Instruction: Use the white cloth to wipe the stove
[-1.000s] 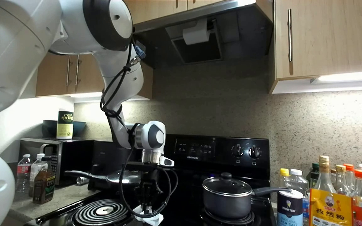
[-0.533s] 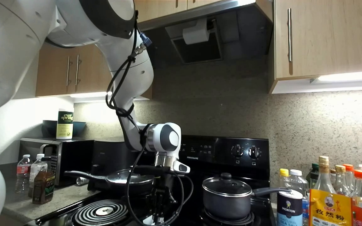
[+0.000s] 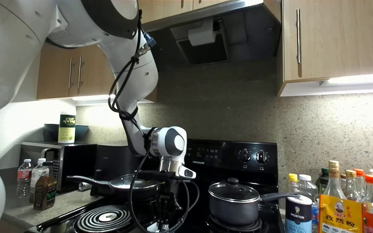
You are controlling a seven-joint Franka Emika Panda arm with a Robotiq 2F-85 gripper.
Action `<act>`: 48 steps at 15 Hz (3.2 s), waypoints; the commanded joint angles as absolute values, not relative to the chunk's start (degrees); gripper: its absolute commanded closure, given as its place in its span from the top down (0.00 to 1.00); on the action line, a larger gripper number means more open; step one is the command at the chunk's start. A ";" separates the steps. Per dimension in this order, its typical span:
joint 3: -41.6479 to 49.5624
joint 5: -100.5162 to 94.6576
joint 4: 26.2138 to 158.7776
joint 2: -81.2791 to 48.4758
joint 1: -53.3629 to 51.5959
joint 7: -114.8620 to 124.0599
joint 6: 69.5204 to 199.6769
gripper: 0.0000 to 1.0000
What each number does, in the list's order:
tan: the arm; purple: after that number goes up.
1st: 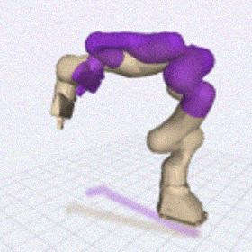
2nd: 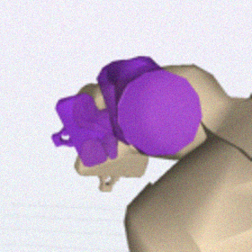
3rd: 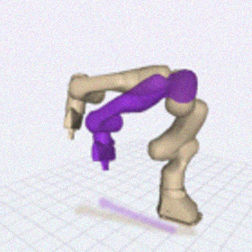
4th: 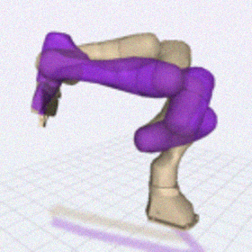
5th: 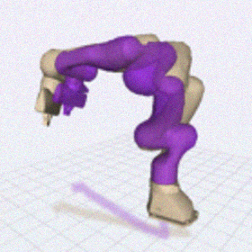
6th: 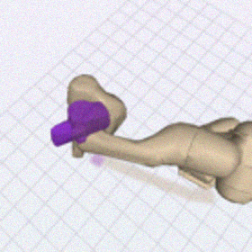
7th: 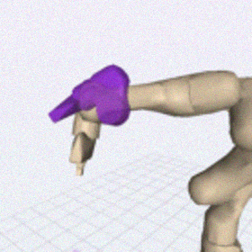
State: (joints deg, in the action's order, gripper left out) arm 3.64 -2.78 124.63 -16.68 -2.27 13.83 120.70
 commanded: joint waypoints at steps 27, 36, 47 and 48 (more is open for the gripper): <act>-7.76 -5.59 134.27 -12.11 -8.65 -1.54 117.23 0.00; -8.48 -4.90 133.14 -11.84 -9.30 -1.94 114.75 0.00; -2.69 1.68 140.31 -11.02 -3.36 -2.41 119.42 0.00; -1.47 1.40 141.56 -10.50 -2.38 -1.70 120.94 0.00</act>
